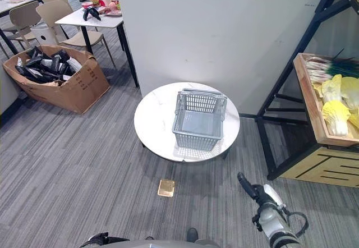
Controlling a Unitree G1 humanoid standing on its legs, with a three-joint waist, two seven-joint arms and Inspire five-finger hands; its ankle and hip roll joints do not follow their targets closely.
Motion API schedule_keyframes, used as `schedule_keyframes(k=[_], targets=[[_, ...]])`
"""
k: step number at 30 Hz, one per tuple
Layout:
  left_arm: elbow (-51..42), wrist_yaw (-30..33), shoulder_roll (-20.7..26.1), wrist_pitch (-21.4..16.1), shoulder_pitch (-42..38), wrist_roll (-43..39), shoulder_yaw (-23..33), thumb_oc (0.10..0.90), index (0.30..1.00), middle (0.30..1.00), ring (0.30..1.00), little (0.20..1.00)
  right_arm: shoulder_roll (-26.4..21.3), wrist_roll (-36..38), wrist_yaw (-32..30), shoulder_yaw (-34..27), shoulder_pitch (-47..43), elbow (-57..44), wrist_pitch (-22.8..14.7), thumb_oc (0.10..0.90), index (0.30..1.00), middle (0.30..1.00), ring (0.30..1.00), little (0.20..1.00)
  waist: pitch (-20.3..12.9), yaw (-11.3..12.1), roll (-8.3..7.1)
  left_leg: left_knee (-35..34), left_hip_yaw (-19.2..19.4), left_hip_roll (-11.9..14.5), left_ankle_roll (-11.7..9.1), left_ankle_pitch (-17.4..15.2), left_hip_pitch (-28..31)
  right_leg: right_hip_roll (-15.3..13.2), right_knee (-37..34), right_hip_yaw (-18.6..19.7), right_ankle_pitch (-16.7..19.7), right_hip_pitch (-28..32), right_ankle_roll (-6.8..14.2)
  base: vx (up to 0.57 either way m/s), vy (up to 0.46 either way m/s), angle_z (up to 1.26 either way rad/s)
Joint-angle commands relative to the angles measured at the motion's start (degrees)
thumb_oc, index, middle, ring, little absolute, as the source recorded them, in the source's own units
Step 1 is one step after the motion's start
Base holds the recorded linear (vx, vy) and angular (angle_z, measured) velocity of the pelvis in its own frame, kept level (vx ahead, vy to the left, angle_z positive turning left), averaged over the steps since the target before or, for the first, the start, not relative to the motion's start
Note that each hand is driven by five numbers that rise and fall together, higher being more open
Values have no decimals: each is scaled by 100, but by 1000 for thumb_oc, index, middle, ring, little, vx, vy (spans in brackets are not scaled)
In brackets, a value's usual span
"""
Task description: Get the vegetables into the basket
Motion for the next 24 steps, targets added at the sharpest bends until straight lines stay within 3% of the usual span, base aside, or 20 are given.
schedule_keyframes(k=[1, 4, 5, 7, 8, 11, 12, 13, 14, 15, 16, 17, 18, 19, 20, 21, 22, 24], targets=[[589, 7, 142, 70, 10, 236, -263, 900, 1000, 1000, 1000, 1000, 116, 2, -167, 34, -481, 433, -235, 900, 1000, 1000, 1000, 1000, 11, -5, -269, 30, -113, -92, -145, -270, 44, -406, 133, -121, -337, 296, 588, 0, 0, 0], [602, -6, 155, 21, -48, 247, -314, 900, 1000, 1000, 1000, 1000, 268, 30, -147, 111, -472, 1036, -269, 900, 1000, 1000, 1000, 1000, 18, -12, -266, 30, -121, -95, -146, -266, 42, -409, 138, -131, -333, 293, 585, 0, 0, 0], [619, -14, 165, 18, -70, 250, -338, 900, 1000, 1000, 1000, 1000, 337, 66, -89, 154, -478, 1228, -278, 400, 300, 300, 300, 300, 19, -14, -270, 30, -123, -100, -146, -266, 43, -407, 140, -131, -334, 298, 582, 0, 0, 0], [665, -53, 175, -20, -121, 304, -405, 900, 1000, 1000, 1000, 1000, 454, 72, 14, 211, -454, 1763, -279, 400, 300, 300, 300, 300, 24, -18, -265, 30, -141, -100, -146, -269, 47, -412, 145, -147, -334, 303, 582, 0, 0, 0], [730, -75, 182, -45, -170, 321, -464, 900, 1000, 1000, 1000, 1000, 551, 261, -65, 31, -397, 2238, -261, 900, 1000, 1000, 1000, 1000, 23, -39, -246, 30, -152, -107, -141, -284, 52, -419, 140, -151, -333, 314, 587, 0, 0, 0], [764, -65, 185, -28, -194, 310, -479, 900, 1000, 1000, 1000, 1000, 620, 394, -48, -47, -359, 2395, -244, 900, 1000, 1000, 1000, 1000, 22, -56, -237, 30, -154, -112, -137, -290, 56, -417, 137, -144, -334, 316, 585, 3, 0, -1], [776, -69, 183, -37, -218, 299, -491, 900, 1000, 1000, 1000, 1000, 626, 454, -91, -85, -360, 2372, -261, 584, 558, 558, 558, 558, 32, -77, -229, 30, -148, -112, -139, -292, 59, -421, 135, -132, -329, 314, 585, 3, 0, -4], [776, -69, 183, -37, -218, 299, -491, 900, 1000, 1000, 1000, 1000, 626, 454, -91, -85, -360, 2372, -260, 400, 300, 300, 300, 300, 32, -76, -229, 30, -148, -112, -139, -292, 59, -421, 135, -131, -329, 314, 585, 0, 0, 0], [791, -59, 174, -56, -195, 302, -471, 900, 1000, 1000, 1000, 1000, 679, 543, -66, -68, -303, 2346, -294, 400, 300, 300, 300, 300, 56, -94, -225, 30, -131, -110, -127, -305, 76, -418, 137, -81, -325, 298, 585, 0, 0, 0], [808, -57, 163, -61, -186, 317, -471, 900, 1000, 1000, 1000, 1000, 680, 609, -134, -124, -298, 2305, -316, 725, 756, 756, 756, 756, 56, -106, -220, 30, -117, -111, -120, -312, 85, -412, 140, -48, -326, 297, 583, 0, 0, 0], [810, -58, 155, -52, -185, 310, -486, 900, 1000, 1000, 1000, 1000, 688, 672, -156, -145, -312, 2276, -323, 900, 1000, 1000, 1000, 1000, 55, -109, -219, 30, -113, -115, -118, -318, 96, -411, 139, -29, -323, 298, 581, 17, -1, -4], [815, -45, 154, -53, -184, 310, -483, 900, 1000, 1000, 1000, 1000, 709, 714, -146, -136, -321, 2240, -333, 900, 1000, 1000, 1000, 1000, 59, -106, -219, 30, -112, -114, -117, -319, 97, -406, 138, -19, -328, 300, 576, 2, 2, -6], [775, -49, 152, -76, -204, 283, -498, 900, 1000, 1000, 1000, 1000, 678, 696, -178, -87, -388, 2125, -387, 539, 495, 495, 495, 495, 71, -113, -200, 30, -117, -115, -118, -318, 98, -405, 138, 1, -322, 292, 576, -4, 0, -4], [758, -46, 152, -95, -196, 286, -505, 900, 1000, 1000, 1000, 1000, 694, 688, -158, -65, -373, 2112, -389, 400, 300, 300, 300, 300, 78, -116, -193, 30, -125, -116, -117, -317, 95, -406, 136, 4, -323, 293, 573, -2, -1, -5], [790, -35, 154, -55, -205, 306, -509, 900, 1000, 1000, 1000, 1000, 739, 669, -154, -60, -331, 2116, -351, 400, 300, 300, 300, 300, 71, -120, -189, 30, -145, -121, -114, -318, 86, -411, 133, 12, -324, 287, 571, 0, 0, 0], [796, -19, 146, -73, -198, 317, -517, 900, 1000, 1000, 1000, 1000, 742, 677, -187, -74, -313, 2109, -369, 488, 424, 424, 424, 424, 68, -122, -183, 30, -144, -123, -113, -317, 82, -415, 135, 7, -323, 285, 573, 0, 0, 0], [789, -12, 123, -83, -198, 313, -534, 900, 1000, 1000, 1000, 1000, 762, 719, -196, -89, -319, 2119, -385, 900, 1000, 1000, 1000, 1000, 63, -121, -175, 30, -146, -124, -113, -316, 80, -419, 137, 8, -324, 282, 574, 15, -2, 3], [816, -3, 113, -88, -205, 304, -548, 900, 1000, 1000, 1000, 1000, 804, 697, -180, -28, -344, 2185, -372, 900, 1000, 1000, 1000, 1000, 47, -109, -161, 30, -159, -129, -111, -318, 77, -425, 133, 8, -330, 288, 566, 0, 0, 0]])
